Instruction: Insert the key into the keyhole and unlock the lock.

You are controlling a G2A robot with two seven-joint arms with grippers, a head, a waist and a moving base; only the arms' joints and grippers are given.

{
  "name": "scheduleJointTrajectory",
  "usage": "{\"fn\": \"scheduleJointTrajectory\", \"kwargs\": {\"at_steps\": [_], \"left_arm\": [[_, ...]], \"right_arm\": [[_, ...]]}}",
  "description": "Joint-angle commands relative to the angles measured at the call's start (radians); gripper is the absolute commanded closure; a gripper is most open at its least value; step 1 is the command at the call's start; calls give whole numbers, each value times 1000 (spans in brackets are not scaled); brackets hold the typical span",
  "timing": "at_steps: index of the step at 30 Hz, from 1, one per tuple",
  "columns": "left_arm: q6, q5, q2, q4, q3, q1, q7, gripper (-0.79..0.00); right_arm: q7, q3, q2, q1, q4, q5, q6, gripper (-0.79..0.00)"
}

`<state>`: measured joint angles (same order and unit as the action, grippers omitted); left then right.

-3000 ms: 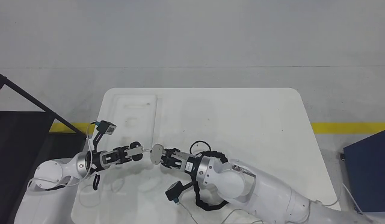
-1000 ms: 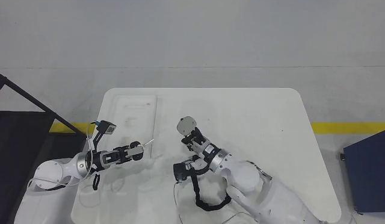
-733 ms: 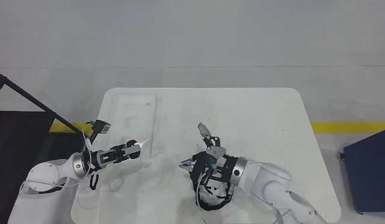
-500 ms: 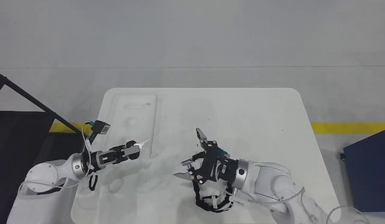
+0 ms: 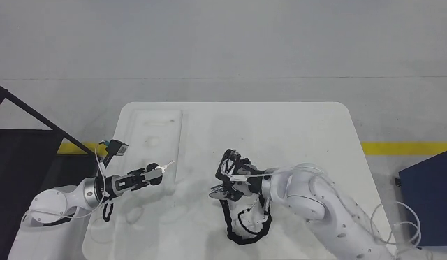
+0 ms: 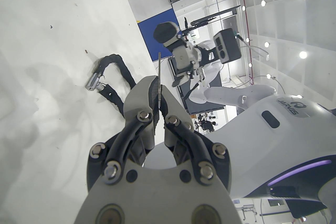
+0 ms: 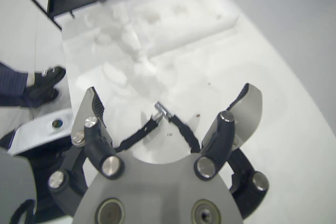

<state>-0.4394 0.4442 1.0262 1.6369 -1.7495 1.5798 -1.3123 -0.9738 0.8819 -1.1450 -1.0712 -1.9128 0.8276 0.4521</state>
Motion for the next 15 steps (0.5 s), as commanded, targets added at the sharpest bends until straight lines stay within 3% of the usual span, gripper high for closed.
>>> {"fn": "scheduleJointTrajectory", "kwargs": {"at_steps": [1,2,4,15], "left_arm": [[0,0,0,0,0,0,0,0],[0,0,0,0,0,0,0,0],[0,0,0,0,0,0,0,0],[0,0,0,0,0,0,0,0]], "right_arm": [[-239,-53,-13,110,61,-142,22,-785],[-312,-80,-19,163,82,-171,56,-785],[-320,-98,-29,215,114,-224,72,-785],[-320,-98,-29,215,114,-224,72,-785]]}}
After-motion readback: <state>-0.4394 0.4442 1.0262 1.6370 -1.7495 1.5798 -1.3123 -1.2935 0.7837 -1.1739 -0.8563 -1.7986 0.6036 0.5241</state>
